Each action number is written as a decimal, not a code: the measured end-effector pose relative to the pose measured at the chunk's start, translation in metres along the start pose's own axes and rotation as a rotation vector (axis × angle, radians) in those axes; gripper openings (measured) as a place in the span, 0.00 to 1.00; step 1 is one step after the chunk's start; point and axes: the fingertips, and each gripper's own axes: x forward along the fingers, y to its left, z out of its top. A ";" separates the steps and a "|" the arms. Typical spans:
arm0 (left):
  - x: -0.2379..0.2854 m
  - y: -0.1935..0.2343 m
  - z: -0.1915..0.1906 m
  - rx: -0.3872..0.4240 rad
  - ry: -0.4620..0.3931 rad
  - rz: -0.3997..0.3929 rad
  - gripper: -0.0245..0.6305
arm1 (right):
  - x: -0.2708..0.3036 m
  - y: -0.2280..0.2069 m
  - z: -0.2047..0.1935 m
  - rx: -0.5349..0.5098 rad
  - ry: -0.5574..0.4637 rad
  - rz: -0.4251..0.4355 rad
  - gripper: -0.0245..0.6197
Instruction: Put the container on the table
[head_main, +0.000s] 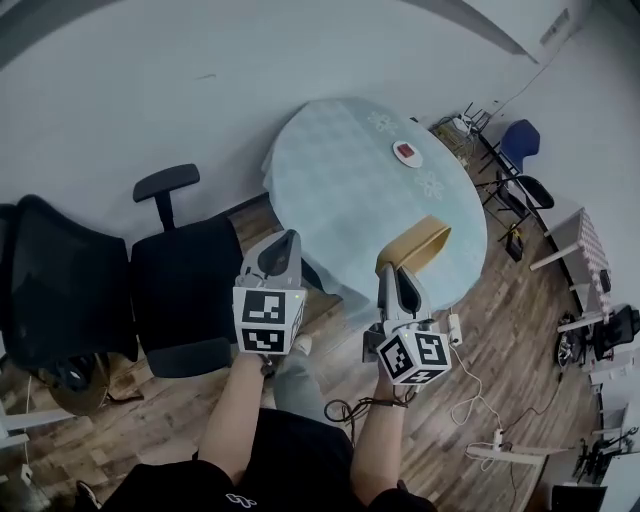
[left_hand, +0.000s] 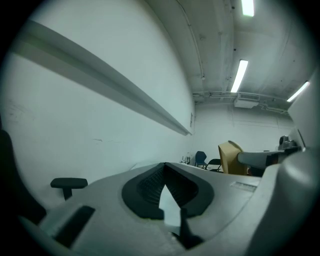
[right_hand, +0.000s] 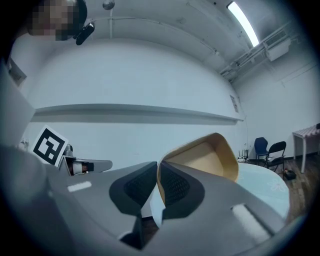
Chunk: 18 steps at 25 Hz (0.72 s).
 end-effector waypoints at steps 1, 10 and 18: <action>0.016 0.005 -0.007 -0.014 0.014 0.018 0.04 | 0.014 -0.011 -0.007 0.001 0.022 0.005 0.09; 0.176 -0.003 -0.064 -0.050 0.153 0.086 0.04 | 0.124 -0.161 -0.041 0.088 0.106 -0.023 0.09; 0.245 -0.007 -0.038 0.020 0.171 0.143 0.04 | 0.194 -0.211 -0.030 0.131 0.095 0.048 0.09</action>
